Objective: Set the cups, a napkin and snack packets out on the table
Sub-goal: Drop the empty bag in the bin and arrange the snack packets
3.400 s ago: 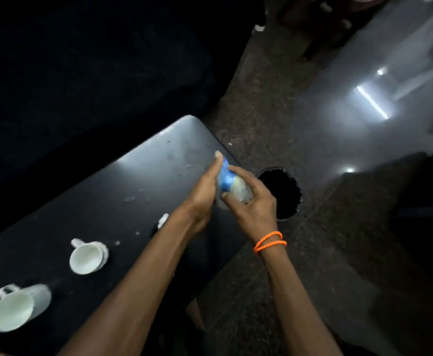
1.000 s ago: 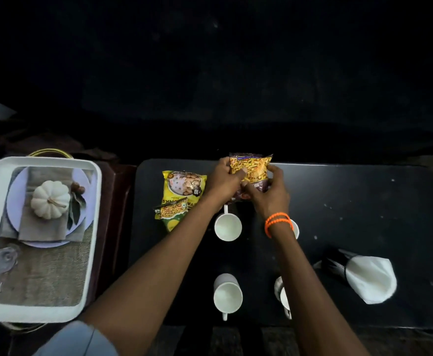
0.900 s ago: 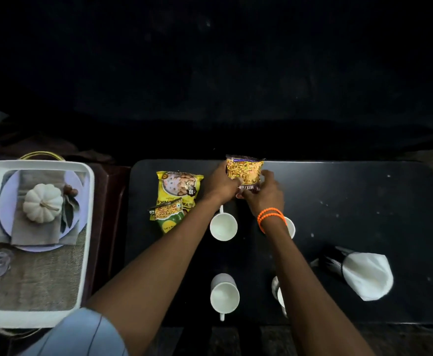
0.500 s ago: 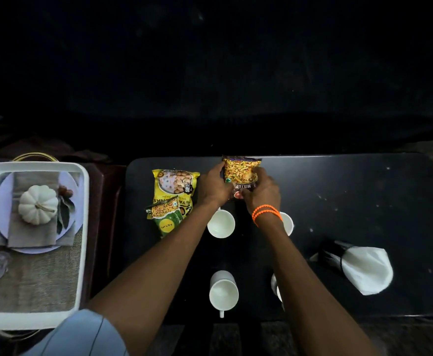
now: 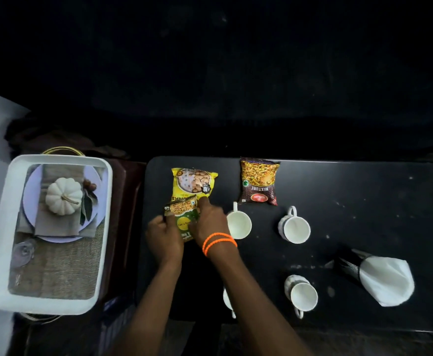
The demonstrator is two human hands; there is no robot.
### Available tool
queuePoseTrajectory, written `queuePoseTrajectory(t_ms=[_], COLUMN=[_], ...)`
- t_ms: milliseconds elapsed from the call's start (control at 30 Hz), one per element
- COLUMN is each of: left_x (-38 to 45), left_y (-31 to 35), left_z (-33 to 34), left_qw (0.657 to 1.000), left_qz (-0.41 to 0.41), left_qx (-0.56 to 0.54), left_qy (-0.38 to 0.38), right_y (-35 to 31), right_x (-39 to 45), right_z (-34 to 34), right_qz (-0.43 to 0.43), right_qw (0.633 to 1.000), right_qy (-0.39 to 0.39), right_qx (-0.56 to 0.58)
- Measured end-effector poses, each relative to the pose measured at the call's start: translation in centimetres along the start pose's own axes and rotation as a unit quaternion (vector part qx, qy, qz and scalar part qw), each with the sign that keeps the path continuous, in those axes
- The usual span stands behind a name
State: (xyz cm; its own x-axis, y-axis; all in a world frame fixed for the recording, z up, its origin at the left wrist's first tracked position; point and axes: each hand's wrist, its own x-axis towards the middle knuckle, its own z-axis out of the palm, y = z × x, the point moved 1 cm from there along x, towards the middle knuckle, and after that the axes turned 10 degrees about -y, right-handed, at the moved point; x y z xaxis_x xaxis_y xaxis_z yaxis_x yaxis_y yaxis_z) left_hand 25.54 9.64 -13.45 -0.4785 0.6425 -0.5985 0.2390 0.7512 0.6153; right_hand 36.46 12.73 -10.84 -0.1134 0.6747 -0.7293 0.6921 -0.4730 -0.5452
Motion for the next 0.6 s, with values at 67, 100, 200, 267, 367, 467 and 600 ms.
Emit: queuePoseTrajectory(t_ms=[67,100,200,267,367,467,600], left_x=[-0.2,-0.5,-0.9,-1.3,-2.1,-3.0,-4.4], left_y=[-1.5,-1.8,-2.1,-1.6,0.1,3.3,7.9], left_z=[-0.2,-0.3,-0.6,-1.0,-1.2,0.1,5.2], left_qw=[0.995,0.993,0.995,0.996,0.996,0.992,0.977], left_qz=[-0.067,-0.077,-0.07,-0.051,0.005,0.067,0.134], left_qx=[-0.031,-0.039,-0.049,-0.068,-0.09,-0.101,-0.061], left_qy=[-0.065,-0.076,-0.053,-0.023,-0.002,-0.038,-0.154], right_y=[-0.3,-0.3,-0.3,-0.4,-0.3,0.6,4.0], right_x=[0.1,0.1,-0.4,-0.9,-1.8,-2.6,-3.9], right_z=[1.7,2.3,3.2,2.9,0.9,-2.6,-8.3], right_qz=[0.009,0.008,-0.011,-0.034,-0.08,-0.111,-0.096], right_qw=[1.0,1.0,1.0,0.998,0.989,0.981,0.958], right_qy=[-0.011,-0.008,0.012,0.021,0.05,0.092,0.196], right_qx=[-0.012,-0.008,0.021,0.054,0.111,0.13,0.186])
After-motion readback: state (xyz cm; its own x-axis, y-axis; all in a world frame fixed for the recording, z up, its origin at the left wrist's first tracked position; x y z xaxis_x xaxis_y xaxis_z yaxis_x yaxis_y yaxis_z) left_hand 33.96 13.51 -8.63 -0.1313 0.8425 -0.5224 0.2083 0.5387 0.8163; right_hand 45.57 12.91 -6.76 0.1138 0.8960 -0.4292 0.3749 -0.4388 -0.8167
